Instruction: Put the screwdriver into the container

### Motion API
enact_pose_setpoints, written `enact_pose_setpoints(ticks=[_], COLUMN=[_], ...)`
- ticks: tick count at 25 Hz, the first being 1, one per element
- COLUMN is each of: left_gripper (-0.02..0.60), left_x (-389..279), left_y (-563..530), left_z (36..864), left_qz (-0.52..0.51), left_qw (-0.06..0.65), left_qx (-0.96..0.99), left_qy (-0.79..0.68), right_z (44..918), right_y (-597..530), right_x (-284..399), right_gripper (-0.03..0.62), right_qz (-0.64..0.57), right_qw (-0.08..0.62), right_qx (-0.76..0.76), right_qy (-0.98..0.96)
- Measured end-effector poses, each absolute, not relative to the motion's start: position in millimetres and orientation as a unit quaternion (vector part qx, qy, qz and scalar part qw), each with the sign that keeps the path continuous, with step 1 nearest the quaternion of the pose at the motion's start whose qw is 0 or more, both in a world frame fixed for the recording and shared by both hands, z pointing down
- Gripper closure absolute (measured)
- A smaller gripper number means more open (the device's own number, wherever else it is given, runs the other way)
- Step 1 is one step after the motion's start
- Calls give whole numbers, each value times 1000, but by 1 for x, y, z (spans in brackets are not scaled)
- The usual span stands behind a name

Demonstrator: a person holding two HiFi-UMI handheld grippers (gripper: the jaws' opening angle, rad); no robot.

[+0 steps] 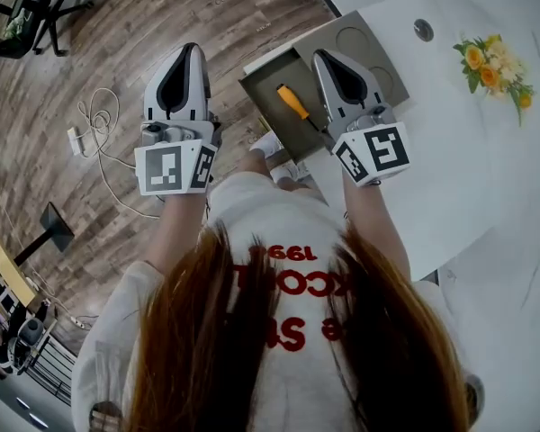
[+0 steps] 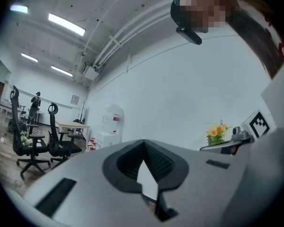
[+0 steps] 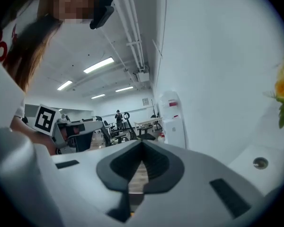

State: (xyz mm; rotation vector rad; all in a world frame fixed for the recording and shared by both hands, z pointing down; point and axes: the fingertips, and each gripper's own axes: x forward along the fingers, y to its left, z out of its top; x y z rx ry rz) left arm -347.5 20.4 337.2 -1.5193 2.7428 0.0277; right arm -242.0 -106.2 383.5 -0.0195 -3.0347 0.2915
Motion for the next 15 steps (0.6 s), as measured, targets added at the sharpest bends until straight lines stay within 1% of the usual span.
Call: enact_pose_setpoints(ticks=[8, 15], left_gripper=[577, 577], left_x=[-345, -311], left_y=[5, -57], left_z=[332, 312], left_qz=[10, 16], left_qw=[19, 30], left_qx=[-516, -585], left_qy=[856, 811], right_z=[366, 342], right_y=[-121, -173], right_x=[-215, -148], right_gripper=[591, 591], right_qz=[86, 76], right_qw=[9, -13], right_qx=[49, 160], right_qy=[-995, -984])
